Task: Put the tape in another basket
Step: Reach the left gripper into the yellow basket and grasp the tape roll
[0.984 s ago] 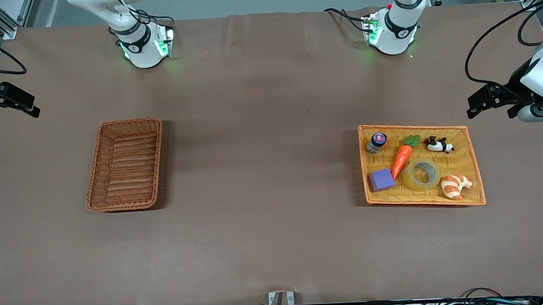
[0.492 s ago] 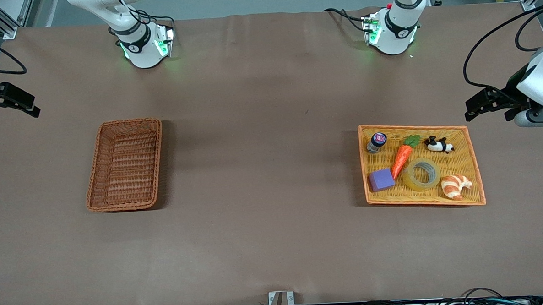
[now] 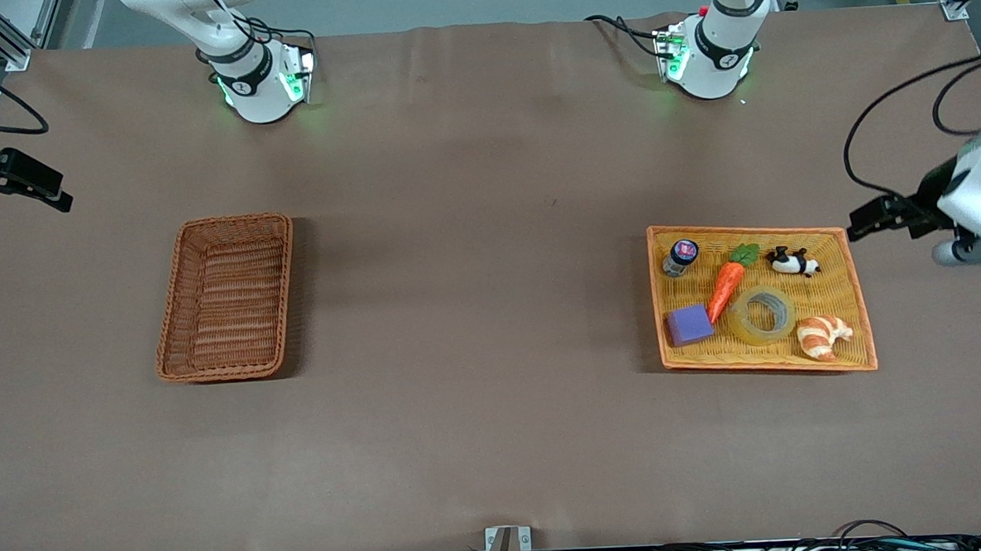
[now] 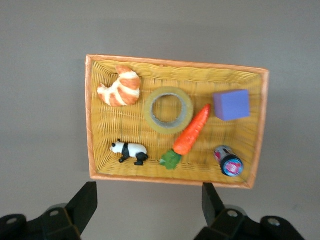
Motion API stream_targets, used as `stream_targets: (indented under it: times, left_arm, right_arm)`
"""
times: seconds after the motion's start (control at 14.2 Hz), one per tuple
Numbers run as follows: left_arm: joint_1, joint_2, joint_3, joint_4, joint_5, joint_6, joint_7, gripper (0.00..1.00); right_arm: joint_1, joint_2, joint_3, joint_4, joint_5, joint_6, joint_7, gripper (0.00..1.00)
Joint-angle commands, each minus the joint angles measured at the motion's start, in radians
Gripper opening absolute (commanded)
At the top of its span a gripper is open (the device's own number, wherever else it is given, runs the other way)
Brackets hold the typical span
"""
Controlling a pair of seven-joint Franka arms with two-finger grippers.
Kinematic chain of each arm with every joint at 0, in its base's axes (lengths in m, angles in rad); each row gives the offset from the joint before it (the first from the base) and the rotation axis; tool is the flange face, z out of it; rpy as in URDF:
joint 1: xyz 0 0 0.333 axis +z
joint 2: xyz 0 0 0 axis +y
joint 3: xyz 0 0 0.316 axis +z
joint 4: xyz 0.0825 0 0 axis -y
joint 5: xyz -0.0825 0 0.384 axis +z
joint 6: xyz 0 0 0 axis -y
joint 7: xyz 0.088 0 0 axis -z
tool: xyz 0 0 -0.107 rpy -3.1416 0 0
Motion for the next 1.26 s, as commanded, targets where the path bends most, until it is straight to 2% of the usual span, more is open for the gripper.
stream_targets:
  times: [0.0,0.56,0.77,1.19]
  left_arm:
    - [0.009,0.064,0.002,-0.016,-0.014,0.073,0.015,0.93]
    - [-0.017,0.310,-0.005,-0.014,-0.001,0.243,0.015,0.93]
    - [-0.017,0.365,-0.004,-0.013,0.000,0.266,0.017,0.88]
    - [-0.012,0.448,-0.004,-0.017,0.022,0.347,0.017,0.89]
  right_arm:
    - [-0.004,-0.005,0.002,-0.004,0.015,-0.004,0.008,1.00]
    - [-0.004,-0.005,0.002,-0.005,0.017,-0.004,0.008,1.00]
    - [-0.004,-0.005,0.002,-0.005,0.017,-0.004,0.008,1.00]
    - [-0.002,-0.005,0.002,-0.005,0.017,-0.004,0.017,1.00]
